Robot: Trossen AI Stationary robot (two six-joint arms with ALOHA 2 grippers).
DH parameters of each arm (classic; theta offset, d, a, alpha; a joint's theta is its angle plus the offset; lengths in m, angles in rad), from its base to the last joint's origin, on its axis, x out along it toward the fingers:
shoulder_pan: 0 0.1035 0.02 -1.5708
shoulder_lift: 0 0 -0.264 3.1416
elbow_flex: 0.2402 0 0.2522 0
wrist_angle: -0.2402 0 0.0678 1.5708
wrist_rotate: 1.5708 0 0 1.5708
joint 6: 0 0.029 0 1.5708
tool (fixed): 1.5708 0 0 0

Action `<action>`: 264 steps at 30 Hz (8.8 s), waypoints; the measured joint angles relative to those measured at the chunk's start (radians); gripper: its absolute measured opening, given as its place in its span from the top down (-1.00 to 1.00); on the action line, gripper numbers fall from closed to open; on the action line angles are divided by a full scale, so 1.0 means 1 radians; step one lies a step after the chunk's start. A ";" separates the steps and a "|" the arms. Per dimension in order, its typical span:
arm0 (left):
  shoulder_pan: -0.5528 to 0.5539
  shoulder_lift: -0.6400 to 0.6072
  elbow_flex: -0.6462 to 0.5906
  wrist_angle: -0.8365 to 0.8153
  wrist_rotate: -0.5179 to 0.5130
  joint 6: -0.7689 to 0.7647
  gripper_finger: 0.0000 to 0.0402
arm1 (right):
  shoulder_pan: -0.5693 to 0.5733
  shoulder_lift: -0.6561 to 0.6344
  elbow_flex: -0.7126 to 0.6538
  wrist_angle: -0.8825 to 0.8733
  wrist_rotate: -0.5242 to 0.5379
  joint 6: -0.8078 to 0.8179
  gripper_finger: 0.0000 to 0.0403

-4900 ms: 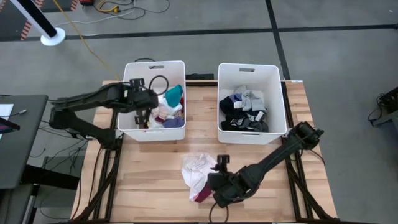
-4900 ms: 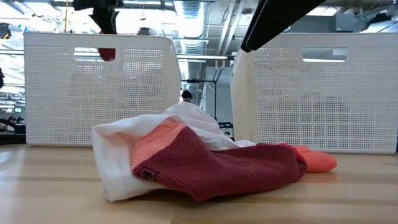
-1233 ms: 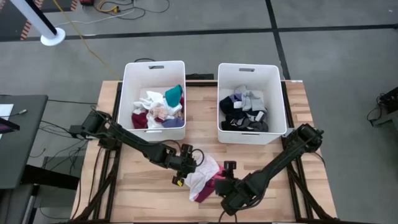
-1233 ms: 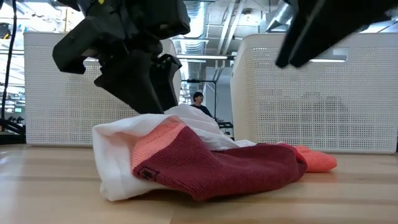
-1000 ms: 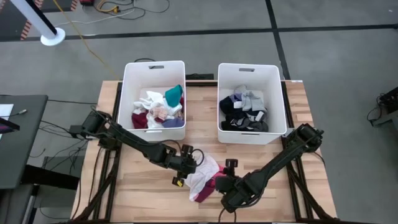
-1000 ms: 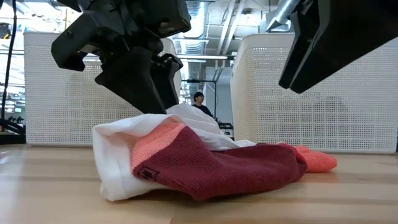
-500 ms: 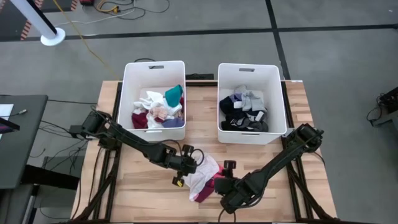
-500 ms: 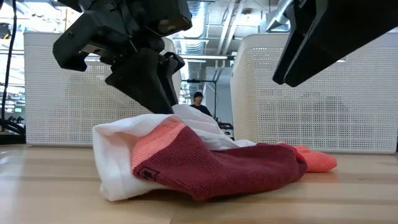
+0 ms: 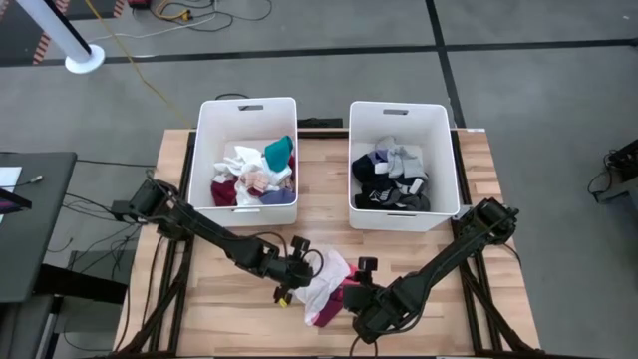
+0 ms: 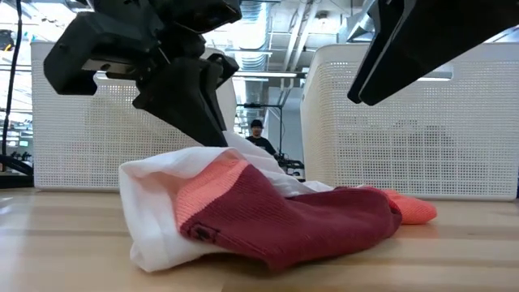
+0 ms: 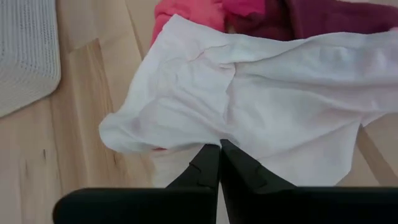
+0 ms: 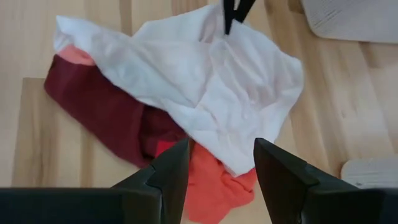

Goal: Sort clothes
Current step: Put the white underwear into the left white bin, then put the red sock into the left white bin

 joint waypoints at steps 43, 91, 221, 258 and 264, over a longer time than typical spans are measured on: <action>-0.079 -0.272 0.021 -0.011 -0.069 0.178 1.00 | -0.148 0.000 0.000 0.421 0.088 -0.322 0.00; -0.490 -0.636 -0.198 -0.493 -0.310 -0.476 0.15 | -0.735 0.000 0.804 0.418 -0.604 -1.010 0.99; -0.026 0.146 -0.165 0.520 0.293 -0.002 0.35 | -0.001 -0.064 0.618 -0.635 -0.355 -0.145 -0.24; -0.046 -0.166 -0.166 0.242 0.153 0.147 1.00 | 0.038 -0.065 -0.068 0.067 -0.181 0.046 -0.24; -0.054 -0.288 -0.166 0.166 0.094 0.159 1.00 | 0.028 -0.065 -0.155 0.199 -0.143 0.045 -0.24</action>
